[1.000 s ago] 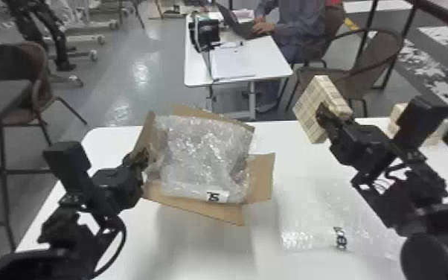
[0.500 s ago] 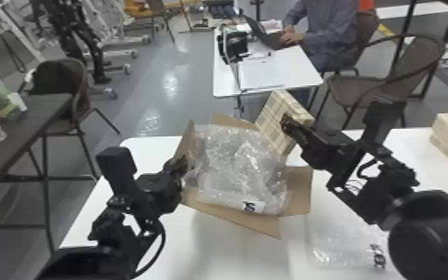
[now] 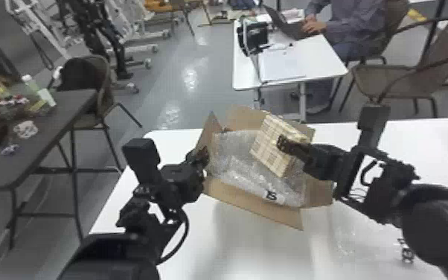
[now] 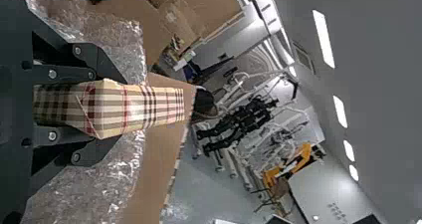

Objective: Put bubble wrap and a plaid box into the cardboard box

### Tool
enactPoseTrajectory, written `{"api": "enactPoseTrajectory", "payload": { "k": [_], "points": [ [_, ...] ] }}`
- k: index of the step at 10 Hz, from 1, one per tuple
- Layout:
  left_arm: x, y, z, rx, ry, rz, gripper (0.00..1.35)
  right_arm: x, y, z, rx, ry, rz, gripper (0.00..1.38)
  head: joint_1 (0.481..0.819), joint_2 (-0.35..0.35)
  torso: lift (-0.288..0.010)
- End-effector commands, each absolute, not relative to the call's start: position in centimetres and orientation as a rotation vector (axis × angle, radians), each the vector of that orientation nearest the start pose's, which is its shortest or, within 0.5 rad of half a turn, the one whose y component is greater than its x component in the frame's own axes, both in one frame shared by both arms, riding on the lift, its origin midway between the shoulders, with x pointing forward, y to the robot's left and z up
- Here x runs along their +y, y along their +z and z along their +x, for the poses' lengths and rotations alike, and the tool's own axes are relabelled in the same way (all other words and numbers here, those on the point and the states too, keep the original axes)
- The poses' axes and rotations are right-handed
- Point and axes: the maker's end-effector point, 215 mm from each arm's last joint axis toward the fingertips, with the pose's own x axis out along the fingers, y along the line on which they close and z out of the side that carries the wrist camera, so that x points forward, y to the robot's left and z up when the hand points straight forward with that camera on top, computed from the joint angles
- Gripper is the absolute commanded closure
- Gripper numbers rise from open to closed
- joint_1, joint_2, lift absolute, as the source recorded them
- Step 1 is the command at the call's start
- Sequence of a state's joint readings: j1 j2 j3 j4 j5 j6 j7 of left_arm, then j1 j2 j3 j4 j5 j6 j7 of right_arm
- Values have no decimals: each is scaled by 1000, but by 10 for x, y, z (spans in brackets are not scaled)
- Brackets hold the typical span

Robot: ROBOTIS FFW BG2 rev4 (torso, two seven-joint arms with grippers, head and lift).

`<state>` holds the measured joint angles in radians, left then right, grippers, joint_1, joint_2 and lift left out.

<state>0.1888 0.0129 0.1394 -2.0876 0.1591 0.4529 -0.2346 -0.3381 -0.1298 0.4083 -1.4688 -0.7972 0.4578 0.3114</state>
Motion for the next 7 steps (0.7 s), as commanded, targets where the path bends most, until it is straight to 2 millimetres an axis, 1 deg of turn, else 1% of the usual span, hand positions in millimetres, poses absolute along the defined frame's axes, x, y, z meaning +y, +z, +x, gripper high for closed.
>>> {"api": "enactPoseTrajectory", "payload": {
  "k": [1, 3, 4, 5, 6, 7],
  "points": [
    [240, -288, 533, 98, -158, -130, 1225, 66, -326, 572, 406, 875, 532, 993, 641, 282, -110],
    [239, -287, 533, 97, -160, -130, 1225, 71, -349, 565, 482, 902, 508, 993, 662, 297, -110],
    [239, -288, 533, 98, -159, -130, 1225, 76, -363, 561, 527, 921, 504, 823, 671, 301, -110],
    [240, -288, 533, 99, -158, -129, 1225, 79, -374, 556, 555, 942, 516, 433, 681, 305, -110],
    [240, -288, 533, 98, -157, -128, 1225, 80, -375, 554, 553, 946, 522, 139, 685, 308, -110],
    [242, -289, 532, 100, -153, -131, 1225, 81, -361, 558, 513, 959, 506, 67, 693, 312, -110]
  ]
}}
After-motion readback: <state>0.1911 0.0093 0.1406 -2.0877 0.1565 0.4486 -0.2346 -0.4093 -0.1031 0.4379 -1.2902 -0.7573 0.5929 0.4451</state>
